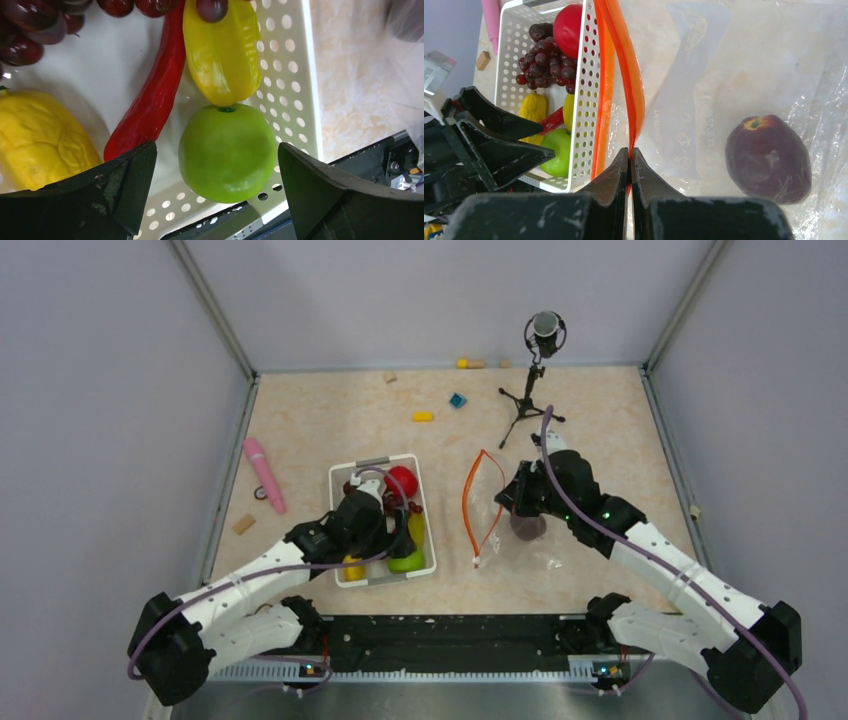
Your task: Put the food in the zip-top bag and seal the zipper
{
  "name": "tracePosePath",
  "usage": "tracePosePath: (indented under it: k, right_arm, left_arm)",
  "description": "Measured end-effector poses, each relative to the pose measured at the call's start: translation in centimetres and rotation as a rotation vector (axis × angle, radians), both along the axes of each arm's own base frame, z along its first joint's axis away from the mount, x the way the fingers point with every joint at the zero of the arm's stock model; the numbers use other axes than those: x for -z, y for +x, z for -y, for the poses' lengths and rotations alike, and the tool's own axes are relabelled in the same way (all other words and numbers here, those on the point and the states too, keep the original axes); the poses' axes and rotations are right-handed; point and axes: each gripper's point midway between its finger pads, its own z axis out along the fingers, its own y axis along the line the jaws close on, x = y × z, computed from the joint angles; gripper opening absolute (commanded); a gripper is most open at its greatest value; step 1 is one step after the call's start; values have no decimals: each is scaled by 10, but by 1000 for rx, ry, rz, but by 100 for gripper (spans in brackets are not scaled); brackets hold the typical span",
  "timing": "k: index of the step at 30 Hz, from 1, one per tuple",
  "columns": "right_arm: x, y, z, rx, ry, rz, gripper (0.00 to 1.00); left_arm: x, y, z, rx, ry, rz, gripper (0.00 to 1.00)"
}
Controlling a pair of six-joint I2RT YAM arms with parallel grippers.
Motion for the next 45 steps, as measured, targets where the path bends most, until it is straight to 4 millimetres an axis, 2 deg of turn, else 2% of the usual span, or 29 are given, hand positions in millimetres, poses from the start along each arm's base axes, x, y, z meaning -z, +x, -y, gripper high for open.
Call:
tracePosePath:
  k: [8,10,13,20,26,32,38,41,45]
  right_arm:
    - [1,0,1,-10,-11,8,0]
    - [1,0,1,-11,-14,10,0]
    - [1,0,1,-13,-16,12,0]
    - [3,1,1,-13,-20,8,0]
    - [3,1,1,-16,-22,10,0]
    - [3,0,1,-22,-29,15,0]
    - [2,-2,-2,-40,-18,17,0]
    - [1,-5,-5,-60,4,24,0]
    - [-3,-9,-9,-91,32,29,0]
  left_arm:
    - [22,-13,10,55,11,-116,94]
    - [25,-15,11,67,13,-135,91]
    - [29,-19,12,87,18,-161,80]
    - [29,-20,14,107,19,-166,38]
    - [22,-22,9,97,27,-152,25]
    - [-7,-8,-3,23,27,-40,22]
    - [-60,11,-3,-34,-80,154,22]
    - [-90,20,7,-25,-179,254,22]
    - [-122,28,32,47,-308,347,22]
